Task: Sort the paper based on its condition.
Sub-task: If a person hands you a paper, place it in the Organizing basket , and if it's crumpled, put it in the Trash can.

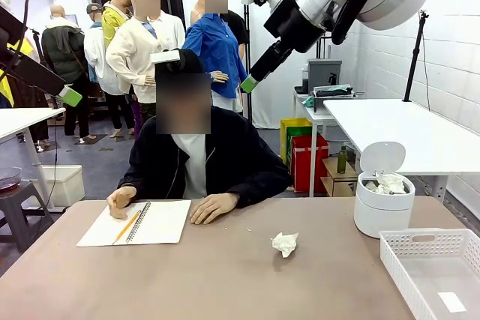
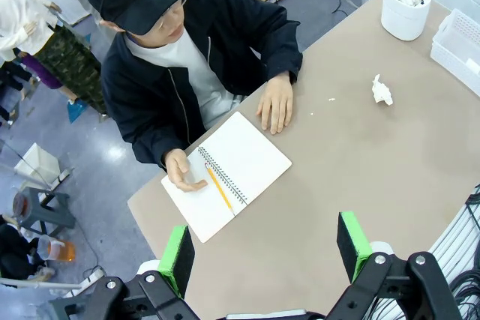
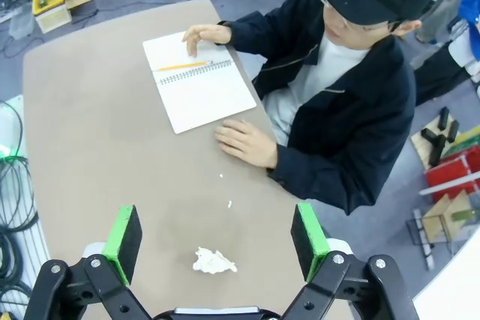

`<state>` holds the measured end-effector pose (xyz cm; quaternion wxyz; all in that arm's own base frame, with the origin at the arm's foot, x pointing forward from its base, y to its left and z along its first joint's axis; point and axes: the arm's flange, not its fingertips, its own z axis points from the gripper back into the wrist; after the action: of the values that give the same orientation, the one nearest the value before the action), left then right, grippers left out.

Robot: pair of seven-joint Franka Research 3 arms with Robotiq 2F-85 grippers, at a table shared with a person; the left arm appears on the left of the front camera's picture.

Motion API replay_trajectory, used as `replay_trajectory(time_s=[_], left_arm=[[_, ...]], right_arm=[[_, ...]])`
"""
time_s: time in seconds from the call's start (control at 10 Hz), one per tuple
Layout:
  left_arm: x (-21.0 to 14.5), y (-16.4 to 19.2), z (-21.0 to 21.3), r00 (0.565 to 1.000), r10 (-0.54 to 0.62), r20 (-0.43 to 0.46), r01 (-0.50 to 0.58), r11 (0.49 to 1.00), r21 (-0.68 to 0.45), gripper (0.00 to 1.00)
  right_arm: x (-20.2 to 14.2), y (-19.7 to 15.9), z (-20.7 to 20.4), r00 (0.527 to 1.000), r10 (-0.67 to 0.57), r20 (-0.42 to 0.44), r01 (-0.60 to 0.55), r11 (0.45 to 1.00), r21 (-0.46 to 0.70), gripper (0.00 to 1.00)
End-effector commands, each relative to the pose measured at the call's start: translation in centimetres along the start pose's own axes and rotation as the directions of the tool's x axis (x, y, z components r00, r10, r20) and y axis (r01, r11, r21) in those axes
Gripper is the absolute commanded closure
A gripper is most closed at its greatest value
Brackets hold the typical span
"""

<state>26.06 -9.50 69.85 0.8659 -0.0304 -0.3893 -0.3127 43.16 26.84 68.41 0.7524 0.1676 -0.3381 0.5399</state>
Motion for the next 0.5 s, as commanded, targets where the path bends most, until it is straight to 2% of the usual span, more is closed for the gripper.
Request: replay_trajectory(time_s=[0.0,0.4], left_arm=[[-0.02,0.04,0.05,1.000,0.001,0.001,-0.001,1.000,0.001,0.00],[-0.02,0.04,0.05,1.000,0.001,0.001,-0.001,1.000,0.001,0.00]], right_arm=[[-0.26,-0.02,0.12,1.000,-0.002,0.002,0.002,1.000,0.002,0.00],[-0.26,-0.02,0.12,1.000,-0.002,0.002,0.002,1.000,0.002,0.00]])
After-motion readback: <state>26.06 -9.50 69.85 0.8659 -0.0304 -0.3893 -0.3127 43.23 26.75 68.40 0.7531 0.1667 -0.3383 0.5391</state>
